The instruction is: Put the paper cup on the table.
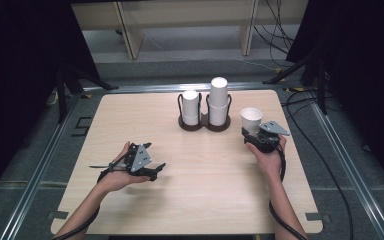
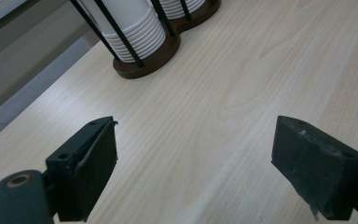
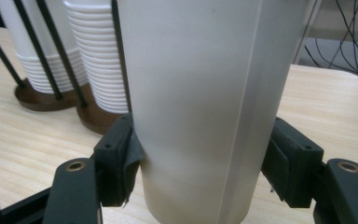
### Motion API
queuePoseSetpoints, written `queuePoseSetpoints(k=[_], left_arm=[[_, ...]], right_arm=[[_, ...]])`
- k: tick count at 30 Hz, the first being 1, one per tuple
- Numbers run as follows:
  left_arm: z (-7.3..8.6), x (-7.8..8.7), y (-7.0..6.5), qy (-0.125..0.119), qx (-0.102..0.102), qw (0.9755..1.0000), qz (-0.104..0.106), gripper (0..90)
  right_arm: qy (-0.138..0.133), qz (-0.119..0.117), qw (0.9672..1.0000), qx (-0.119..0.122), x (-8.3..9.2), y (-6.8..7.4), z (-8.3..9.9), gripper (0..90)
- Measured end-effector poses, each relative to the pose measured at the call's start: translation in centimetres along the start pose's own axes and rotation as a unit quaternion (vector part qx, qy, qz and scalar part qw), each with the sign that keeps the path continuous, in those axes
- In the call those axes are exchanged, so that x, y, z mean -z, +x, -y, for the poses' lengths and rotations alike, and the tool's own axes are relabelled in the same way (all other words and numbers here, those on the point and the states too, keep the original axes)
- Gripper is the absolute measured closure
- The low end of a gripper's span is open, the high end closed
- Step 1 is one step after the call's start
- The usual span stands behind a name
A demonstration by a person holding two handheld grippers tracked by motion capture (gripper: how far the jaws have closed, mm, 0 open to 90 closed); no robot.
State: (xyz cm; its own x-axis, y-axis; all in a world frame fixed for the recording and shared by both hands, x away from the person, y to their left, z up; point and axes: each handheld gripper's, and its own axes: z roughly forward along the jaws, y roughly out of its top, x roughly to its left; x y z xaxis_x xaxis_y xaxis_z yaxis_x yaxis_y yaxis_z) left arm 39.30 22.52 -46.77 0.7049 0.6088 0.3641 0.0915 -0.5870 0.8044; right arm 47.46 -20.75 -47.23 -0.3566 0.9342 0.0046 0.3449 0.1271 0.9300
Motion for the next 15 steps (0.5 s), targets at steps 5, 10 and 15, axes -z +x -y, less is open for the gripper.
queuePoseSetpoints(k=[5, 10, 15], left_arm=[[0.4, 0.1, 0.1, -0.007, 0.021, 0.9997, -0.004, 13.5], [0.8, 0.2, 0.1, -0.006, 0.030, 0.9995, -0.010, 13.4], [1.2, 0.1, 0.0, -0.006, 0.037, 0.9993, -0.004, 13.4]], right_arm=[[0.014, 0.006, 0.9997, -0.018, -0.5, -0.2, -0.1, 34.8], [0.029, 0.015, 0.9994, -0.009, -1.0, -0.7, -0.2, 34.8], [0.040, 0.018, 0.9988, -0.019, -1.3, -0.9, -0.1, 34.9]])
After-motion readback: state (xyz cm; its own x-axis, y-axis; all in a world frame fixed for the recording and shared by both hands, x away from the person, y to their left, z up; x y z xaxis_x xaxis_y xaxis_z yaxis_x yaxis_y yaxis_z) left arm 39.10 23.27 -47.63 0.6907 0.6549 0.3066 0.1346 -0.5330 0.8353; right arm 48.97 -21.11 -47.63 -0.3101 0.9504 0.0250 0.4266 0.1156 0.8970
